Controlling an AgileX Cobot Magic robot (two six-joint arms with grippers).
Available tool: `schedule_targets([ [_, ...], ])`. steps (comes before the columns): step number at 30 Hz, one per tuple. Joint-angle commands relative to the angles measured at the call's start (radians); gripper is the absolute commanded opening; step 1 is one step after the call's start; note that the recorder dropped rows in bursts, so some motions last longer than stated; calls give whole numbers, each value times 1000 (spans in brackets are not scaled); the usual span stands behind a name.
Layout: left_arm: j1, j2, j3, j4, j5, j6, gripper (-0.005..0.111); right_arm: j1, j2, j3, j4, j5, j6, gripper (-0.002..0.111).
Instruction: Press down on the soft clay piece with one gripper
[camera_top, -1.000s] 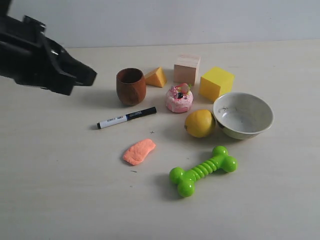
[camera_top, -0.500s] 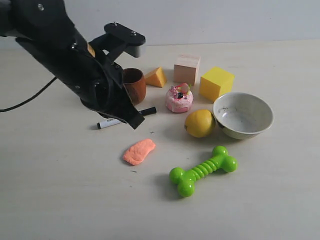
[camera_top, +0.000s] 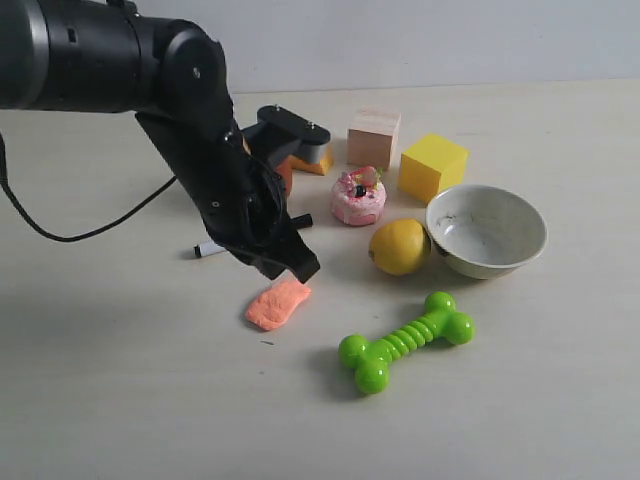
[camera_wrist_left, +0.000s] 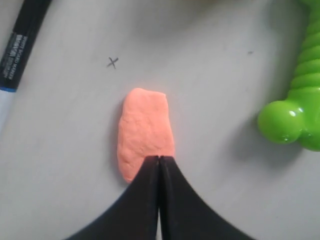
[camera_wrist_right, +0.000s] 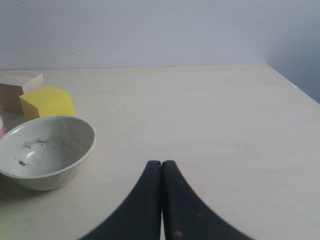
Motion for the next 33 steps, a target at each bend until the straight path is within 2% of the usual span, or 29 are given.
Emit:
schedule_targets([
  [1, -6, 45, -9, 2, 4, -7, 0, -4, -7, 4, -2, -6, -3, 0],
  [20, -22, 125, -10, -2, -89, -7, 0, -4, -7, 4, -2, -6, -3, 0],
  [33, -22, 129, -33, 32, -88, -23, 0, -4, -7, 4, -2, -6, -3, 0],
])
